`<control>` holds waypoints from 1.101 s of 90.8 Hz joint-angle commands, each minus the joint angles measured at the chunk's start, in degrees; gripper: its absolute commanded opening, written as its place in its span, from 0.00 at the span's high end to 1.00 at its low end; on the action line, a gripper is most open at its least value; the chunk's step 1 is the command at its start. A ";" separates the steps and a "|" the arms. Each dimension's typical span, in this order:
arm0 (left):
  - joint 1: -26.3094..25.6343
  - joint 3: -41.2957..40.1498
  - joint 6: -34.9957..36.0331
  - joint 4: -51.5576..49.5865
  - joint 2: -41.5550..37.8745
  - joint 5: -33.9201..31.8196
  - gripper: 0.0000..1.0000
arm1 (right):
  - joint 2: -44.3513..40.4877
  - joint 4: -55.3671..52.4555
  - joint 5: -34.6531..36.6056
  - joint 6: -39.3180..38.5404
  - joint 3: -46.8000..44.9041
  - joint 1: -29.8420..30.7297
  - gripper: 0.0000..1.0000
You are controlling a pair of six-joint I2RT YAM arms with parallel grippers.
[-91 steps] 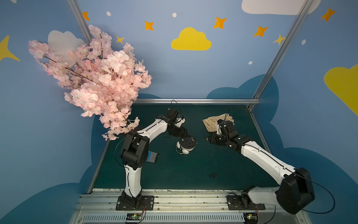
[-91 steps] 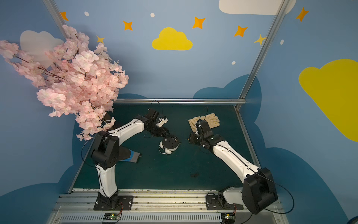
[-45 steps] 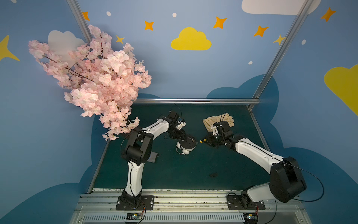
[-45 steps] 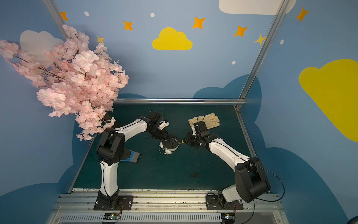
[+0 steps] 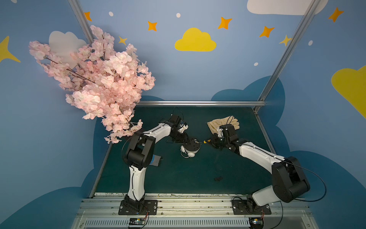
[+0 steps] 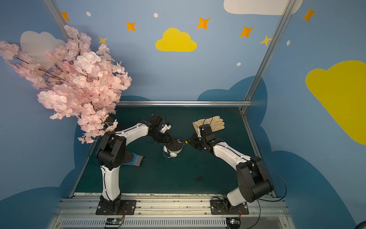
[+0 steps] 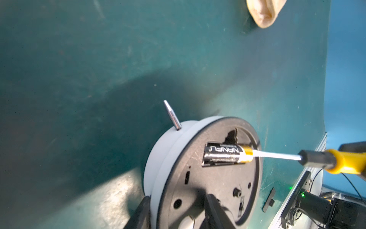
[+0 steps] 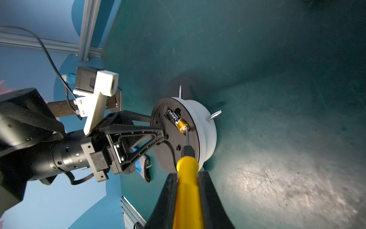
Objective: Remove the battery from the alarm
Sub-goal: Release the battery from the alarm, then place the screwdriver at the center of the board.
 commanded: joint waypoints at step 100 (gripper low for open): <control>-6.55 0.39 16.39 -0.07 -9.20 -13.97 0.30 | -0.24 -30.25 -3.15 -25.33 2.53 -17.92 1.00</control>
